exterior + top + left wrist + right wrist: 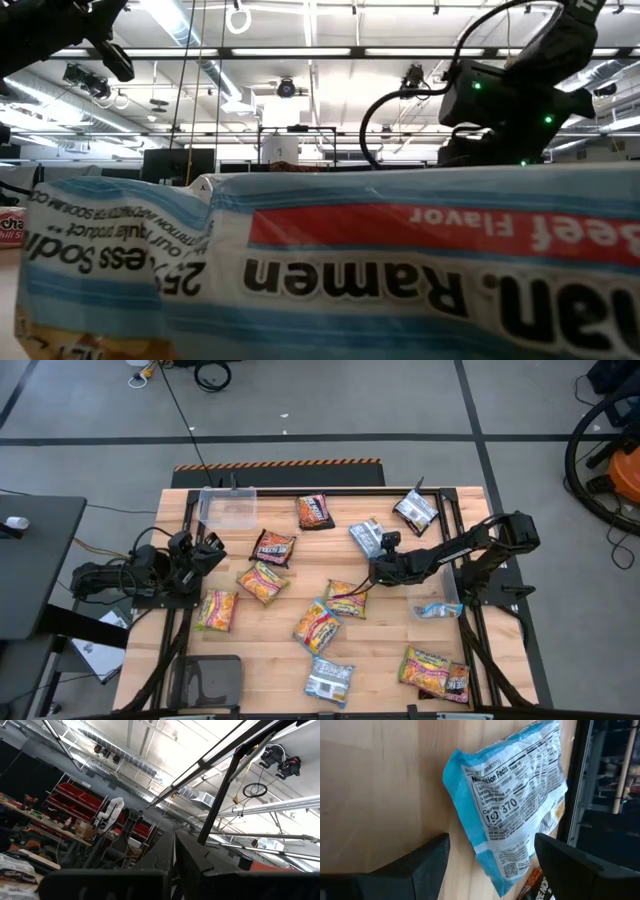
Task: Sort Maruchan noodles
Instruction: Put the blue noodle pack into the bottom transparent bin
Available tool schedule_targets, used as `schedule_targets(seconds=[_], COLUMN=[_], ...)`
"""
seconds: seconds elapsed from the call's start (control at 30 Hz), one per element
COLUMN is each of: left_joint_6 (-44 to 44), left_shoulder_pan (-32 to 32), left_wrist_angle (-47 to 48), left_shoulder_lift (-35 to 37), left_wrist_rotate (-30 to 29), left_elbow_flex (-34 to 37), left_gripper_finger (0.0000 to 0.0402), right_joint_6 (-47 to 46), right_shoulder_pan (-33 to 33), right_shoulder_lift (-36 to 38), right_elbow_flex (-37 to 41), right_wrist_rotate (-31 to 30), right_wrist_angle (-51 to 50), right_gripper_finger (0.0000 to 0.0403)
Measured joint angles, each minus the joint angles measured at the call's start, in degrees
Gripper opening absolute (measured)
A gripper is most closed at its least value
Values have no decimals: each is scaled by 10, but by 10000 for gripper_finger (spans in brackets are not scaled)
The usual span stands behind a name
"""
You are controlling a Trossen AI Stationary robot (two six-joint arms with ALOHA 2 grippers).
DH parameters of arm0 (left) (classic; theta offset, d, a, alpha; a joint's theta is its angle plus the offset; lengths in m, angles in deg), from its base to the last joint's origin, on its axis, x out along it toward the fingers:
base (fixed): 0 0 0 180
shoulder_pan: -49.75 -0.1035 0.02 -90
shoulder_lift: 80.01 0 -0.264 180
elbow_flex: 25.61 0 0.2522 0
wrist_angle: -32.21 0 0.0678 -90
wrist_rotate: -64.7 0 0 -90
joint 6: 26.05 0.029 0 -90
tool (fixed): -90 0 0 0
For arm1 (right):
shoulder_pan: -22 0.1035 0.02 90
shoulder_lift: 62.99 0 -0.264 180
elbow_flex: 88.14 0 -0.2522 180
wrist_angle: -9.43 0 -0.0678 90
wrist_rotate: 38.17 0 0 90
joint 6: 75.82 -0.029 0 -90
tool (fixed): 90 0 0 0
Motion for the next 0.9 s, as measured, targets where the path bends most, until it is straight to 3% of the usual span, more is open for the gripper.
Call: schedule_targets(seconds=[0.2,0.4,0.7,0.9], left_joint_6=[0,0,0,0], left_shoulder_pan=[0,0,0,0], left_wrist_angle=[0,0,0,0], left_shoulder_lift=[0,0,0,0], left_wrist_rotate=[0,0,0,0], left_elbow_flex=[0,0,0,0], left_gripper_finger=[25,25,25,25], right_joint_6=[7,7,-12,-37], right_shoulder_pan=[-5,-24,-34,-36], right_shoulder_lift=[0,-1,-1,8], right_elbow_flex=[17,23,-1,-112], right_wrist_rotate=[0,13,65,91], right_wrist_angle=[64,93,92,-10], right_gripper_finger=[266,203,15,7])
